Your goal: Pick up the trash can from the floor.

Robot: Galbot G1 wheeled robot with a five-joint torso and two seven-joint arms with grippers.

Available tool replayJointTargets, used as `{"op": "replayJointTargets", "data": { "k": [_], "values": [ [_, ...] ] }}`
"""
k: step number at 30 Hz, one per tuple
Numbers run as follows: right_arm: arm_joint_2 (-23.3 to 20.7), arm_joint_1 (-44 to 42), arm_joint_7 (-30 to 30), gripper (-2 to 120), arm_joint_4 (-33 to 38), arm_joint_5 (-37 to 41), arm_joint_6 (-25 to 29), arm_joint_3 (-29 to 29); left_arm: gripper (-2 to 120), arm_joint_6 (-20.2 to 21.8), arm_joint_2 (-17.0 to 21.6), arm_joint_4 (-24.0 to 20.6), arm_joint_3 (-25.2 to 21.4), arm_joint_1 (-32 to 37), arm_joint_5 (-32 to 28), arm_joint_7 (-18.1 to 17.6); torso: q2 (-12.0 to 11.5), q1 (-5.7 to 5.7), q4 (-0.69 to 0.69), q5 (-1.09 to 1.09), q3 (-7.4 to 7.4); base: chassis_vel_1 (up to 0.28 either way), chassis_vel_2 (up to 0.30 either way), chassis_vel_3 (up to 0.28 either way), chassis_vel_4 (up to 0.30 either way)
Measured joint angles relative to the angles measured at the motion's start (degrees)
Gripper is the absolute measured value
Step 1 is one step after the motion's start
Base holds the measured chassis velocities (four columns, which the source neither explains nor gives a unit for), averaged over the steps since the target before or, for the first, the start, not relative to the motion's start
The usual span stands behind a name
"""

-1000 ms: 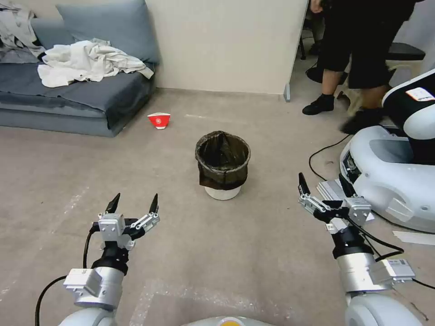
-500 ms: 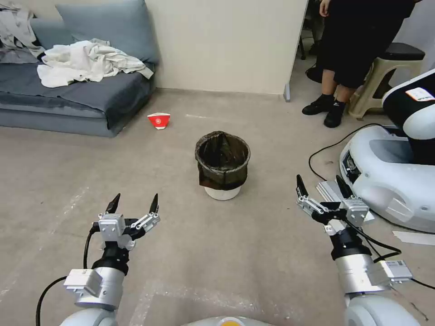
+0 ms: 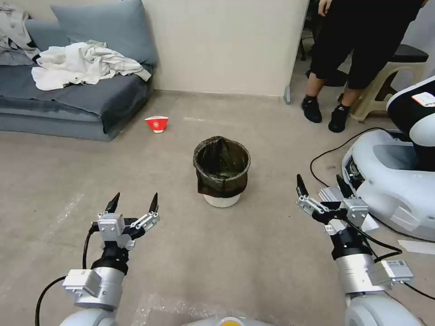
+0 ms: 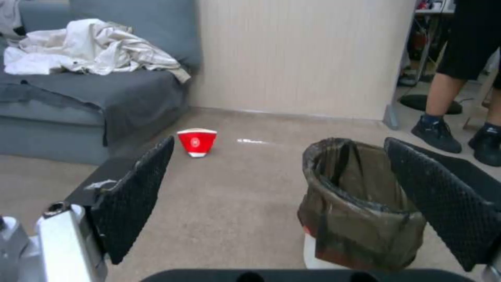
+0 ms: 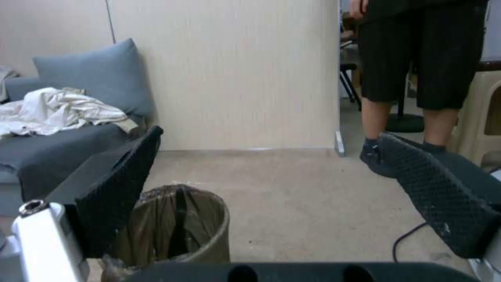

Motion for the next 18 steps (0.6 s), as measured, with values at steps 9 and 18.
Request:
{"op": "replayJointTargets", "data": {
  "k": [9, 18],
  "values": [
    [0.3, -0.1, 0.0, 100, 0.3, 0.0, -0.2, -0.1, 100, 0.0, 0.1, -0.5, -0.2, 0.3, -0.7, 0.0, 0.0, 0.0, 0.0, -0.01, 0.0, -0.073, 0.095, 0.079, -0.078],
    [0.5, -0.2, 0.1, 100, 0.4, -0.1, -0.3, -0.1, 100, 0.0, 0.3, -0.5, -0.3, 0.2, -0.8, 0.0, 0.0, 0.0, 0.0, 0.0, 0.0, -0.093, 0.081, 0.094, -0.087]
  ]
}}
